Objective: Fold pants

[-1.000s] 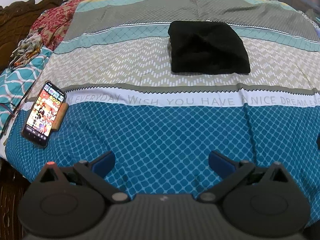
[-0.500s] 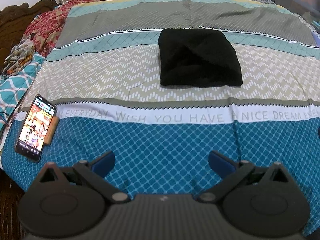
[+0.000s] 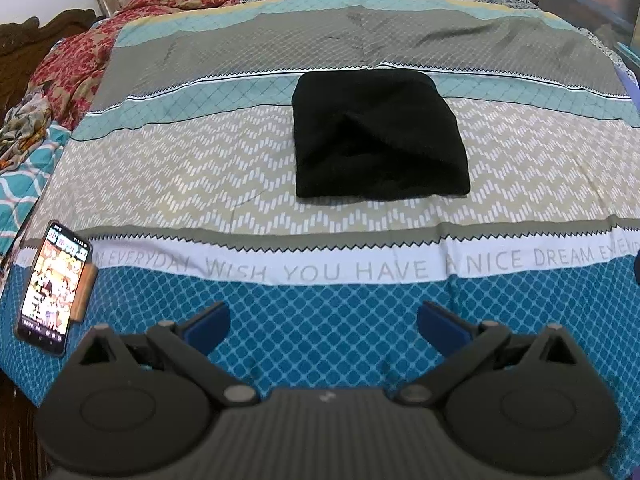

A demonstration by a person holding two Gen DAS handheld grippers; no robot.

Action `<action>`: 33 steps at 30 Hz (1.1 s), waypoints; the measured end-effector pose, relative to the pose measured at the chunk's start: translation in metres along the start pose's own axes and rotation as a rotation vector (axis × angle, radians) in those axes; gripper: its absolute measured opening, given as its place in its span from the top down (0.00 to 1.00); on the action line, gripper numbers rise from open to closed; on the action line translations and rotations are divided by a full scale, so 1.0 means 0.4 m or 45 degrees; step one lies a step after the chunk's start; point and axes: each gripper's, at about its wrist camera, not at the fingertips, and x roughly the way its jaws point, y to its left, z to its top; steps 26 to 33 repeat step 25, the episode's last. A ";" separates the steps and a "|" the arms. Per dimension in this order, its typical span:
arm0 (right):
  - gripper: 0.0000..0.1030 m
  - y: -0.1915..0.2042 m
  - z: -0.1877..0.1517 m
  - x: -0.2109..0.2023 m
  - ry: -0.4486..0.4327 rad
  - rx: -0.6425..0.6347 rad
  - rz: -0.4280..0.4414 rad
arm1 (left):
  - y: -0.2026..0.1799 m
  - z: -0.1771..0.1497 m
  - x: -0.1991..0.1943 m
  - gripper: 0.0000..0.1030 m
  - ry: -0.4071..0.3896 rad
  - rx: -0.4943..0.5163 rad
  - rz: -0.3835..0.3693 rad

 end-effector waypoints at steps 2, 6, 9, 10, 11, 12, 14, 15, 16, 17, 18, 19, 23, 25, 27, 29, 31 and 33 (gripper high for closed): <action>0.00 -0.001 0.004 0.009 0.007 0.001 -0.001 | 0.001 0.007 0.007 0.00 0.003 0.001 -0.003; 0.00 -0.006 0.010 0.022 0.019 0.001 -0.002 | -0.002 0.019 0.019 0.00 0.002 0.004 -0.002; 0.00 -0.010 0.016 0.030 0.022 0.002 -0.007 | -0.005 0.026 0.028 0.00 0.004 0.009 -0.001; 0.00 -0.011 0.018 0.033 0.023 0.004 -0.009 | -0.007 0.028 0.031 0.00 0.005 0.010 -0.001; 0.00 -0.012 0.021 0.036 0.023 0.007 -0.010 | -0.009 0.031 0.034 0.00 0.007 0.010 0.000; 0.00 -0.014 0.023 0.039 0.023 0.008 -0.012 | -0.011 0.033 0.037 0.00 0.008 0.011 0.000; 0.00 -0.016 0.027 0.045 0.025 0.009 -0.014 | -0.016 0.036 0.042 0.00 0.009 0.010 0.001; 0.00 -0.017 0.029 0.048 0.026 0.009 -0.014 | -0.017 0.038 0.045 0.00 0.009 0.009 0.000; 0.00 -0.016 0.030 0.050 0.027 0.008 -0.014 | -0.019 0.040 0.048 0.00 0.009 0.009 0.000; 0.00 -0.017 0.030 0.053 0.028 0.007 -0.015 | -0.020 0.039 0.048 0.00 0.008 0.010 0.000; 0.00 -0.017 0.031 0.056 0.029 0.005 -0.015 | -0.020 0.041 0.050 0.00 0.008 0.010 -0.002; 0.00 -0.017 0.032 0.059 0.030 0.003 -0.015 | -0.021 0.043 0.052 0.00 0.005 0.012 -0.004; 0.00 -0.016 0.035 0.067 0.026 -0.014 -0.017 | -0.029 0.050 0.052 0.00 -0.025 0.029 -0.025; 0.00 -0.013 0.037 0.069 0.018 -0.023 -0.010 | -0.034 0.053 0.052 0.00 -0.034 0.041 -0.038; 0.00 -0.013 0.037 0.069 0.018 -0.023 -0.010 | -0.034 0.053 0.052 0.00 -0.034 0.041 -0.038; 0.00 -0.013 0.037 0.069 0.018 -0.023 -0.010 | -0.034 0.053 0.052 0.00 -0.034 0.041 -0.038; 0.00 -0.013 0.037 0.069 0.018 -0.023 -0.010 | -0.034 0.053 0.052 0.00 -0.034 0.041 -0.038; 0.00 -0.013 0.037 0.069 0.018 -0.023 -0.010 | -0.034 0.053 0.052 0.00 -0.034 0.041 -0.038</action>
